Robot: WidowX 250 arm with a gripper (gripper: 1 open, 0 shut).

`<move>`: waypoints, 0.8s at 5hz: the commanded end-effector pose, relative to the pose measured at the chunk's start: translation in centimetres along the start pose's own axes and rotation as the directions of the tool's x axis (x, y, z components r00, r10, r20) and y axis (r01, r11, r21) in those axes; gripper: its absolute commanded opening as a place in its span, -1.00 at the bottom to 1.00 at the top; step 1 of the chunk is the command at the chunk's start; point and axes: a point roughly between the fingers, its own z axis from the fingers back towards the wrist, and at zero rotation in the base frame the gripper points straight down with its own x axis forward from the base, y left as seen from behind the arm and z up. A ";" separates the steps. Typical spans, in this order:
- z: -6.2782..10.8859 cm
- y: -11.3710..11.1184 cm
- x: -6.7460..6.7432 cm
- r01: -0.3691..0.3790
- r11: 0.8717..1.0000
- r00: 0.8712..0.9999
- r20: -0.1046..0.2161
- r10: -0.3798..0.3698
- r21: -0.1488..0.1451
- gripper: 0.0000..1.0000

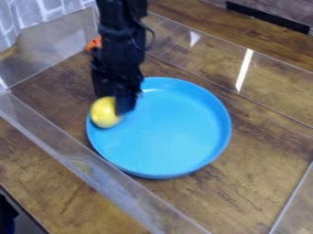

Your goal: Remove the lemon from the blue tray and put it on the table

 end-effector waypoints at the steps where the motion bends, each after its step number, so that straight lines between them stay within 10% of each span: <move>1: 3.4 2.3 0.8 -0.050 0.997 0.995 0.091 0.045 0.052 -1.00; 2: 2.9 1.9 0.1 -0.005 0.999 0.996 0.090 0.000 0.053 1.00; 4: 1.9 1.8 -0.4 0.100 0.994 0.991 0.087 -0.104 0.052 1.00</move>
